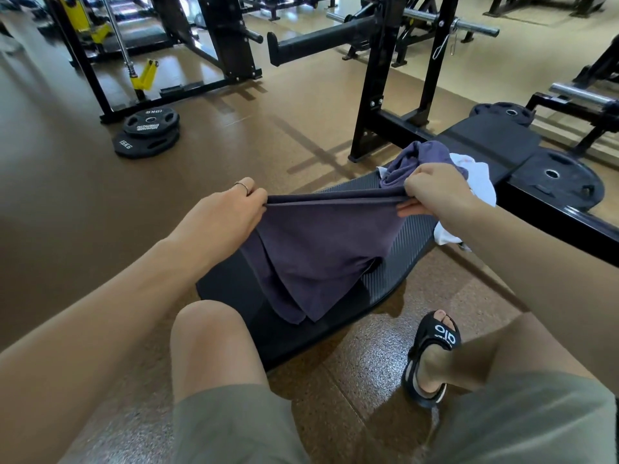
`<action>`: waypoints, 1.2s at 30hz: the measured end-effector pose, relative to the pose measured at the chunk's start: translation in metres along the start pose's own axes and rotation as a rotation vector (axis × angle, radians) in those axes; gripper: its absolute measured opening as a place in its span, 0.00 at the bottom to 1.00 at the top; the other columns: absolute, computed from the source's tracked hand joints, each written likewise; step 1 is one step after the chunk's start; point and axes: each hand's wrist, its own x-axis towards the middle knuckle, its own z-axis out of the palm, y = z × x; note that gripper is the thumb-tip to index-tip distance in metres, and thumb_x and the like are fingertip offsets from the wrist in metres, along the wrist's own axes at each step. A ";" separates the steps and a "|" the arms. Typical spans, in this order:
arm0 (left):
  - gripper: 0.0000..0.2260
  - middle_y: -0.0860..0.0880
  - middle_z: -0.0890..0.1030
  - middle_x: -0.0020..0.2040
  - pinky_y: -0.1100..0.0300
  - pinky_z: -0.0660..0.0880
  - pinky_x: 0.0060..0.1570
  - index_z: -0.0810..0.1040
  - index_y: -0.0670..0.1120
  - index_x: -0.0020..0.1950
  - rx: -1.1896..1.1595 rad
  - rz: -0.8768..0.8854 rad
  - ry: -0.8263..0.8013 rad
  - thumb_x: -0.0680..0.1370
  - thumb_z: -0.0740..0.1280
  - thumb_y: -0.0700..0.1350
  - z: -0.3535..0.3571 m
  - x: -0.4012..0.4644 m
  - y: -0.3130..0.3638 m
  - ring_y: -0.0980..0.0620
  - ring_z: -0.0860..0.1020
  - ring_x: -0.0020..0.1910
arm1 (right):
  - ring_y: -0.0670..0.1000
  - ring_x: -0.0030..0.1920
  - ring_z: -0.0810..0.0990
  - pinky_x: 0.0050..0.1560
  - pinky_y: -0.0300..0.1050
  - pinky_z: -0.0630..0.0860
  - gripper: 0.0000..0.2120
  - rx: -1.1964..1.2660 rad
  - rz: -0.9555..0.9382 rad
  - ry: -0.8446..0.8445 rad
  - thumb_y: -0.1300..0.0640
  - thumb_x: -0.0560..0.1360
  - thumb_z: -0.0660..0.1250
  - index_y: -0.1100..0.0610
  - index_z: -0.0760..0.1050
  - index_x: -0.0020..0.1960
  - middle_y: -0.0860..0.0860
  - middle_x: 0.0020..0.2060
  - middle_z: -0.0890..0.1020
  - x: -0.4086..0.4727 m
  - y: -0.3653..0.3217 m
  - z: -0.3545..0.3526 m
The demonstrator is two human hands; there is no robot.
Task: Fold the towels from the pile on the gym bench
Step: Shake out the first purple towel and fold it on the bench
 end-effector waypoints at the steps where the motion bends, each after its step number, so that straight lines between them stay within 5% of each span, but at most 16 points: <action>1: 0.12 0.43 0.75 0.50 0.50 0.75 0.35 0.76 0.43 0.54 0.048 0.038 0.044 0.84 0.55 0.45 0.004 0.005 -0.003 0.45 0.74 0.36 | 0.50 0.28 0.85 0.33 0.41 0.83 0.10 -0.051 -0.031 0.022 0.69 0.78 0.62 0.61 0.69 0.39 0.58 0.34 0.79 -0.005 -0.002 0.001; 3: 0.10 0.42 0.75 0.46 0.51 0.73 0.28 0.76 0.41 0.50 0.036 0.099 0.125 0.83 0.58 0.43 0.003 0.007 -0.002 0.52 0.64 0.27 | 0.55 0.35 0.87 0.43 0.46 0.84 0.07 -0.272 -0.109 0.061 0.67 0.74 0.66 0.60 0.70 0.39 0.58 0.36 0.84 -0.011 -0.002 -0.001; 8: 0.12 0.41 0.77 0.50 0.42 0.76 0.44 0.75 0.44 0.52 -0.023 0.042 0.032 0.82 0.54 0.47 0.002 0.010 -0.006 0.40 0.77 0.44 | 0.61 0.39 0.86 0.41 0.50 0.82 0.09 -0.167 -0.086 0.085 0.65 0.78 0.60 0.57 0.67 0.40 0.56 0.39 0.80 -0.004 -0.006 -0.006; 12: 0.17 0.42 0.77 0.48 0.42 0.76 0.41 0.74 0.45 0.48 -0.049 0.035 0.046 0.81 0.49 0.52 0.002 0.008 -0.012 0.40 0.77 0.42 | 0.57 0.39 0.85 0.44 0.51 0.86 0.05 -0.072 -0.069 0.176 0.65 0.78 0.63 0.60 0.73 0.43 0.61 0.45 0.84 0.004 -0.008 -0.016; 16: 0.09 0.46 0.76 0.47 0.44 0.77 0.39 0.76 0.44 0.47 -0.094 0.074 0.093 0.83 0.60 0.46 -0.007 0.007 -0.012 0.41 0.77 0.40 | 0.64 0.41 0.86 0.46 0.57 0.83 0.09 -0.279 -0.147 0.241 0.64 0.74 0.61 0.55 0.68 0.36 0.61 0.38 0.83 0.001 -0.009 -0.025; 19: 0.07 0.53 0.78 0.46 0.47 0.77 0.40 0.77 0.47 0.48 -0.186 0.059 0.151 0.82 0.64 0.49 -0.018 0.008 -0.008 0.45 0.78 0.42 | 0.64 0.41 0.86 0.49 0.58 0.84 0.08 -0.421 -0.131 0.196 0.68 0.74 0.60 0.59 0.74 0.40 0.66 0.41 0.84 0.001 -0.008 -0.029; 23: 0.05 0.55 0.80 0.44 0.47 0.78 0.47 0.75 0.49 0.48 -0.389 0.081 0.174 0.80 0.69 0.47 -0.030 0.013 0.003 0.49 0.79 0.44 | 0.63 0.54 0.79 0.58 0.56 0.77 0.13 -0.827 -0.187 0.114 0.66 0.73 0.63 0.63 0.76 0.58 0.62 0.52 0.82 -0.005 -0.011 -0.023; 27: 0.06 0.52 0.81 0.43 0.55 0.78 0.48 0.74 0.48 0.49 -0.560 0.129 0.162 0.79 0.71 0.43 -0.043 0.022 0.025 0.53 0.81 0.43 | 0.46 0.66 0.75 0.59 0.38 0.75 0.26 -0.388 -0.533 -0.273 0.62 0.70 0.69 0.49 0.72 0.67 0.49 0.63 0.79 -0.036 -0.031 0.023; 29: 0.08 0.52 0.82 0.42 0.58 0.79 0.46 0.74 0.48 0.48 -0.631 0.151 0.172 0.78 0.73 0.42 -0.049 0.026 0.035 0.54 0.81 0.42 | 0.41 0.65 0.77 0.60 0.37 0.76 0.27 -0.214 -0.651 -0.430 0.64 0.69 0.70 0.50 0.74 0.67 0.48 0.62 0.81 -0.051 -0.037 0.045; 33: 0.08 0.51 0.82 0.40 0.56 0.80 0.42 0.75 0.47 0.47 -0.759 0.099 0.202 0.76 0.74 0.42 -0.056 0.027 0.042 0.53 0.80 0.38 | 0.48 0.51 0.83 0.58 0.49 0.79 0.13 -0.013 -0.681 -0.379 0.73 0.73 0.68 0.65 0.79 0.56 0.61 0.50 0.85 -0.059 -0.038 0.061; 36: 0.09 0.52 0.82 0.40 0.60 0.79 0.41 0.75 0.45 0.47 -0.835 0.049 0.203 0.77 0.75 0.42 -0.053 0.026 0.041 0.53 0.80 0.38 | 0.50 0.47 0.83 0.54 0.52 0.79 0.08 -0.018 -0.678 -0.350 0.72 0.74 0.69 0.66 0.80 0.52 0.63 0.47 0.85 -0.057 -0.037 0.060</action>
